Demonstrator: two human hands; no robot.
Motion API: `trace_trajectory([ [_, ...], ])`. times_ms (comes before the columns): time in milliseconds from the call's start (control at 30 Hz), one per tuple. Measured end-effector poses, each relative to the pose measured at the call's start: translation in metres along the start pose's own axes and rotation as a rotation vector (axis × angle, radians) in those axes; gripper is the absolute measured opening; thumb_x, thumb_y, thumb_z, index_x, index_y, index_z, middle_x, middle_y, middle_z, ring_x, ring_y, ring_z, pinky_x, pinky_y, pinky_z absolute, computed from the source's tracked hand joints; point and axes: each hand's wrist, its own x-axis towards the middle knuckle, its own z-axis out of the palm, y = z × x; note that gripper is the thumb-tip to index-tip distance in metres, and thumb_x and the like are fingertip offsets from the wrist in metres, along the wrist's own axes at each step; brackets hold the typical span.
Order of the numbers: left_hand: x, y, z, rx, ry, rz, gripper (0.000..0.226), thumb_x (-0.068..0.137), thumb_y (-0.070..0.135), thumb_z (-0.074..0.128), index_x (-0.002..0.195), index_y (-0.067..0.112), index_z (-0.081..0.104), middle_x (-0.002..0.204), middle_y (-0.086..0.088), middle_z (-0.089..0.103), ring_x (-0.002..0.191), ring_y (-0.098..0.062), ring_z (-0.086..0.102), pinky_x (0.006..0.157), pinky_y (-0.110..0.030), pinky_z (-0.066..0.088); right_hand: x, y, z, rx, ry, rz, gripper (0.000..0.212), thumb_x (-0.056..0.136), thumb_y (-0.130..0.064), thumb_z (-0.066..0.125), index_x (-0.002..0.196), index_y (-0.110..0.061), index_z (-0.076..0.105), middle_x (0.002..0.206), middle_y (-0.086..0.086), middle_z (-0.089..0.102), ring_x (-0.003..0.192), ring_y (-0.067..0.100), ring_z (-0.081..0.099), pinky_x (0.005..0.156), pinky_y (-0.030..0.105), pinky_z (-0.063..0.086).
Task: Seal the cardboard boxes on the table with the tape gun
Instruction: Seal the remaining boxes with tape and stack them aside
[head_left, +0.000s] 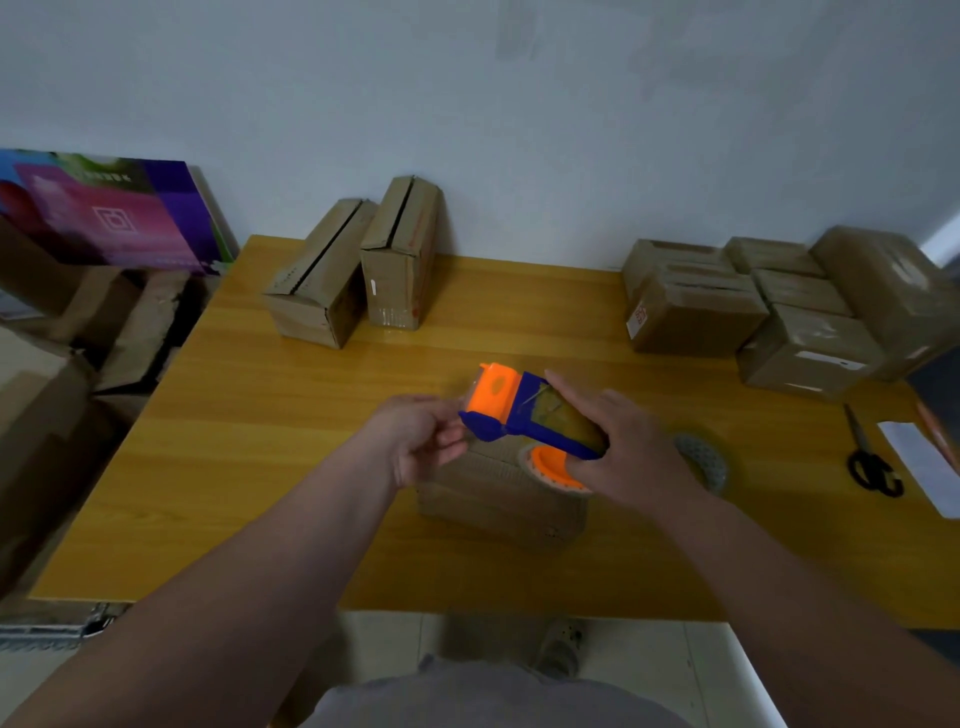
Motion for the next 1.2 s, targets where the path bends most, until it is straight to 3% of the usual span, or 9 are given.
trace_trajectory([
  [100, 0.002, 0.002, -0.004, 0.157, 0.124, 0.125, 0.003, 0.090, 0.007, 0.062, 0.090, 0.006, 0.059, 0.057, -0.003, 0.057, 0.047, -0.010, 0.050, 0.047, -0.022, 0.047, 0.004, -0.006, -0.007, -0.007, -0.084, -0.016, 0.086, 0.082, -0.031, 0.071, 0.139, -0.059, 0.013, 0.100, -0.003, 0.043, 0.081, 0.007, 0.046, 0.064, 0.018, 0.038],
  [267, 0.005, 0.002, -0.039, 0.231, 0.292, 0.239, 0.015, 0.091, 0.008, 0.063, 0.077, 0.008, 0.055, 0.070, -0.006, 0.055, 0.061, -0.014, 0.048, 0.057, -0.025, 0.048, 0.000, -0.001, -0.029, -0.081, -0.181, 0.016, 0.079, 0.082, -0.039, 0.070, 0.142, -0.056, 0.021, 0.102, -0.005, 0.043, 0.080, 0.005, 0.047, 0.064, 0.016, 0.038],
  [533, 0.013, -0.028, -0.051, 0.317, 0.357, 0.279, 0.023, 0.094, 0.020, 0.061, 0.074, 0.011, 0.054, 0.077, -0.007, 0.055, 0.071, -0.021, 0.052, 0.074, -0.036, 0.046, 0.001, -0.010, -0.021, -0.336, -0.226, -0.003, 0.078, 0.082, -0.062, 0.060, 0.145, -0.055, 0.014, 0.101, -0.005, 0.041, 0.087, 0.009, 0.047, 0.070, 0.025, 0.045],
  [633, 0.019, -0.037, -0.052, 0.343, 0.388, 0.291, 0.026, 0.094, 0.023, 0.061, 0.072, 0.012, 0.054, 0.077, -0.007, 0.056, 0.069, -0.021, 0.052, 0.073, -0.036, 0.044, 0.004, -0.013, -0.017, -0.361, -0.217, -0.010, 0.077, 0.083, -0.063, 0.058, 0.146, -0.054, 0.014, 0.099, -0.005, 0.039, 0.088, 0.010, 0.045, 0.073, 0.027, 0.047],
  [767, 0.032, -0.049, -0.051, 0.437, 0.419, 0.285, 0.032, 0.092, 0.028, 0.063, 0.066, 0.011, 0.055, 0.071, -0.010, 0.060, 0.065, -0.025, 0.051, 0.070, -0.048, 0.050, 0.005, -0.013, -0.016, -0.340, -0.203, -0.003, 0.076, 0.082, -0.061, 0.059, 0.145, -0.054, 0.017, 0.102, -0.004, 0.040, 0.092, 0.012, 0.046, 0.073, 0.029, 0.047],
  [900, 0.041, -0.061, -0.044, 0.549, 0.389, 0.304, 0.035, 0.091, 0.028, 0.064, 0.062, 0.011, 0.055, 0.061, -0.008, 0.056, 0.061, -0.025, 0.050, 0.062, -0.042, 0.047, 0.004, -0.012, -0.014, -0.319, -0.173, -0.016, 0.077, 0.081, -0.060, 0.062, 0.146, -0.051, 0.020, 0.102, -0.005, 0.037, 0.091, 0.009, 0.043, 0.068, 0.026, 0.042],
  [1100, 0.050, -0.070, -0.049, 0.722, 0.323, 0.237, 0.026, 0.094, 0.032, 0.057, 0.082, 0.010, 0.053, 0.079, -0.011, 0.059, 0.074, -0.027, 0.054, 0.067, -0.040, 0.046, 0.003, -0.009, -0.011, -0.321, -0.143, -0.022, 0.076, 0.080, -0.058, 0.064, 0.145, -0.051, 0.024, 0.098, -0.004, 0.036, 0.086, 0.009, 0.040, 0.063, 0.025, 0.035],
  [1200, 0.046, -0.068, -0.052, 0.865, 0.409, 0.261, 0.018, 0.094, 0.023, 0.057, 0.096, 0.005, 0.060, 0.089, -0.012, 0.062, 0.085, -0.031, 0.059, 0.070, -0.037, 0.046, 0.003, -0.007, -0.010, -0.308, -0.142, -0.015, 0.077, 0.079, -0.059, 0.065, 0.144, -0.052, 0.024, 0.097, -0.004, 0.037, 0.085, 0.010, 0.041, 0.063, 0.026, 0.037],
])
